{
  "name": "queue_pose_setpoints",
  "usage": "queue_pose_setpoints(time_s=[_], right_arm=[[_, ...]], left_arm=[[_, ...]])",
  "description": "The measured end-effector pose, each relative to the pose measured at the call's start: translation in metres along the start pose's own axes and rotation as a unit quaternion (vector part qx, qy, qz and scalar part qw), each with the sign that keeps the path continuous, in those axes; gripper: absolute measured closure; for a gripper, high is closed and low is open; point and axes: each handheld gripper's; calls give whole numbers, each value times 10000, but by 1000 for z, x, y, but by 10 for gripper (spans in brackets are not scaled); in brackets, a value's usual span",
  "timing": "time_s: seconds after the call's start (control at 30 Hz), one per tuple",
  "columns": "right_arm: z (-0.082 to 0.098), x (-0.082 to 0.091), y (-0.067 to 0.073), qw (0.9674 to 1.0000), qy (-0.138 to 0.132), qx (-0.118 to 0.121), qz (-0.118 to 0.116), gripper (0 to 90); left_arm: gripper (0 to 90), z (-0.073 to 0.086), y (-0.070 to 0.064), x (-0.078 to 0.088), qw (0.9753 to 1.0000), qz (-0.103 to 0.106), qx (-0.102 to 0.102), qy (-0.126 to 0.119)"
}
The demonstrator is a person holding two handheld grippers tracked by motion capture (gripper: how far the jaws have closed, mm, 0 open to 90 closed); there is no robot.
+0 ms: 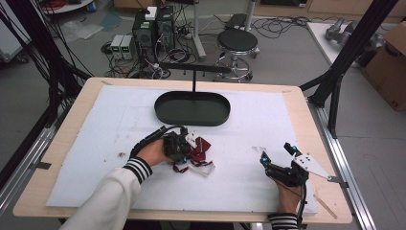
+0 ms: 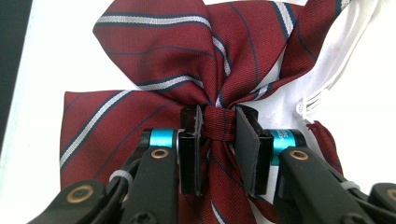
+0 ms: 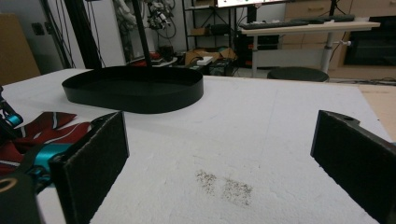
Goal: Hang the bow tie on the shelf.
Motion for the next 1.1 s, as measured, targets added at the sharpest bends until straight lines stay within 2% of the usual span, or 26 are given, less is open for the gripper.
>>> queue_pose_setpoints(time_s=[0.17,0.2,0.3,0.37,0.5,0.57,0.63,0.7,0.73,0.77,0.9,0.97,1.0,1.03,1.07,1.1], right_arm=[[0,0,0,10000,-7,-11,-4,31],[0,0,0,10000,-7,-13,-5,32],[0,0,0,10000,0,-30,-6,31],[0,0,0,10000,-1,-30,-5,32],[0,0,0,10000,-3,-30,-4,32],[0,0,0,10000,-11,-10,1,32],[0,0,0,10000,-10,1,9,31],[0,0,0,10000,-14,5,15,32],[0,0,0,10000,-12,8,11,32],[0,0,0,10000,-15,15,17,31],[0,0,0,10000,-13,20,15,31],[0,0,0,10000,-16,11,14,32],[0,0,0,10000,-17,13,14,31],[0,0,0,10000,-16,18,12,32],[0,0,0,10000,-16,17,14,32],[0,0,0,10000,-11,15,17,32]], left_arm=[[741,0,0,0,10000,20,65,22],[744,1,0,0,9999,39,160,-16],[745,2,0,0,9998,35,207,-62],[745,4,0,1,9997,30,215,-118],[745,11,2,7,9981,-31,469,-401],[745,12,2,9,9980,-12,478,-421],[745,15,2,17,9954,-107,616,-726],[745,16,3,20,9947,-145,634,-799],[745,19,4,26,9915,-172,736,-1057],[744,21,5,30,9891,-195,809,-1213],[744,27,6,41,9841,-323,889,-1504],[744,28,7,43,9834,-349,906,-1532],[744,32,7,47,9808,-429,946,-1652],[744,33,8,50,9800,-491,941,-1686],[743,35,8,52,9775,-506,1005,-1782],[743,35,8,52,9775,-506,1005,-1782]])
Point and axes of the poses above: each handheld gripper's, and its own axes: x roughly backward along the jaws, z roughly out of its underside, y roughly to its left, and after that the axes turned 8 degrees about y, right-handed
